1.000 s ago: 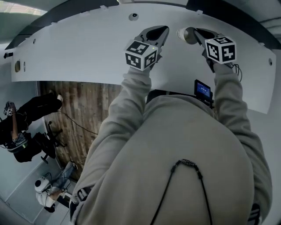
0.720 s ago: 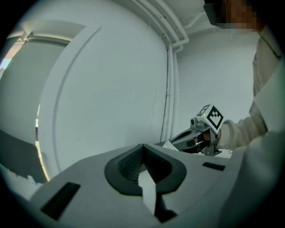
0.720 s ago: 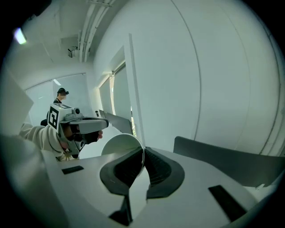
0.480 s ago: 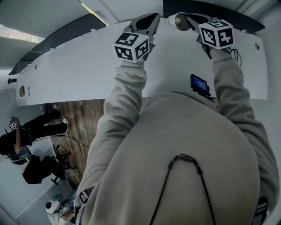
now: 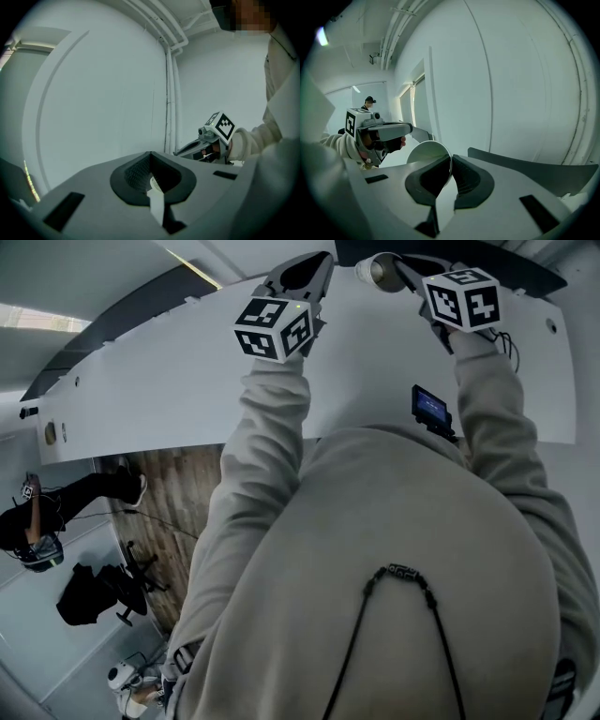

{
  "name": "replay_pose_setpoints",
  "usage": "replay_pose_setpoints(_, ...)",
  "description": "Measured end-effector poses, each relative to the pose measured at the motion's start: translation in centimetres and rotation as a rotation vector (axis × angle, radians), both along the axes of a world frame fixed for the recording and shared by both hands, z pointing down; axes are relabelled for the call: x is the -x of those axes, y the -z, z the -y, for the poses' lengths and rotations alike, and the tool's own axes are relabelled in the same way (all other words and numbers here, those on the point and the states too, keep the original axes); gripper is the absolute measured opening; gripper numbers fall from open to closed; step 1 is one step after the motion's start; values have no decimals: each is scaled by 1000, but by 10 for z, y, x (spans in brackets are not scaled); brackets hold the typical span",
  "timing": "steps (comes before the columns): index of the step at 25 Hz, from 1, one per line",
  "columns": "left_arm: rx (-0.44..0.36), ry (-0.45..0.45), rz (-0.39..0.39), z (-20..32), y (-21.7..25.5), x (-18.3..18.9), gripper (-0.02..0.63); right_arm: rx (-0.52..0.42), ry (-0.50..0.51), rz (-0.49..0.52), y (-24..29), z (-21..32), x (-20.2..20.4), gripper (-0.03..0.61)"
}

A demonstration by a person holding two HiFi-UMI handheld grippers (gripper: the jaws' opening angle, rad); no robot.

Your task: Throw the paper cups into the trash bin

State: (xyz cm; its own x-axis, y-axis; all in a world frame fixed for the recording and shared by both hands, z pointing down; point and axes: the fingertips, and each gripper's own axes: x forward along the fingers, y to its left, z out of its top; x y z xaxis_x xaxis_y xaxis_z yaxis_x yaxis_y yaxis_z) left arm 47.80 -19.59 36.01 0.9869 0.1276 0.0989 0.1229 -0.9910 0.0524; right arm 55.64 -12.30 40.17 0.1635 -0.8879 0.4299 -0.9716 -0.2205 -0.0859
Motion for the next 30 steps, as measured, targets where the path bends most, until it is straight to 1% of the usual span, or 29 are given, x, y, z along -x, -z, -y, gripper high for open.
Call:
replay_pose_setpoints(4, -15, 77, 32, 13, 5, 6, -6, -11, 53, 37, 2, 7, -7, 38)
replay_pose_setpoints(7, 2, 121, 24, 17, 8, 26, -6, -13, 79, 30, 2, 7, -7, 38)
replay_pose_setpoints(9, -20, 190, 56, 28, -6, 59, -6, -24, 112, 46, -10, 12, 7, 38)
replay_pose_setpoints(12, -49, 338, 103, 51, 4, 123, -6, -41, 232, 78, -11, 33, 52, 38)
replay_pose_setpoints(14, -85, 416, 128, 63, 19, 160, -6, -38, 332, 90, -10, 53, 87, 38)
replay_pose_setpoints(16, -113, 513, 136, 77, 34, 201, -6, -47, 426, 99, -7, 76, 124, 38)
replay_pose_setpoints(18, -104, 621, 120, 84, 56, 251, -6, -60, 501, 113, 8, 91, 163, 38)
replay_pose_setpoints(21, -85, 759, 97, 76, 92, 328, -6, -66, 619, 117, 46, 105, 226, 38)
replay_pose_setpoints(23, -95, 831, 92, 67, 103, 381, -6, -74, 706, 109, 64, 116, 278, 38)
replay_pose_setpoints(25, -104, 907, 88, 55, 104, 441, -6, -76, 795, 89, 72, 122, 339, 38)
replay_pose_setpoints(28, -90, 1035, 60, 37, 101, 533, -6, -73, 936, 41, 82, 126, 434, 38)
replay_pose_setpoints(30, -86, 1111, 41, 26, 103, 591, -6, -79, 1017, -9, 91, 127, 494, 38)
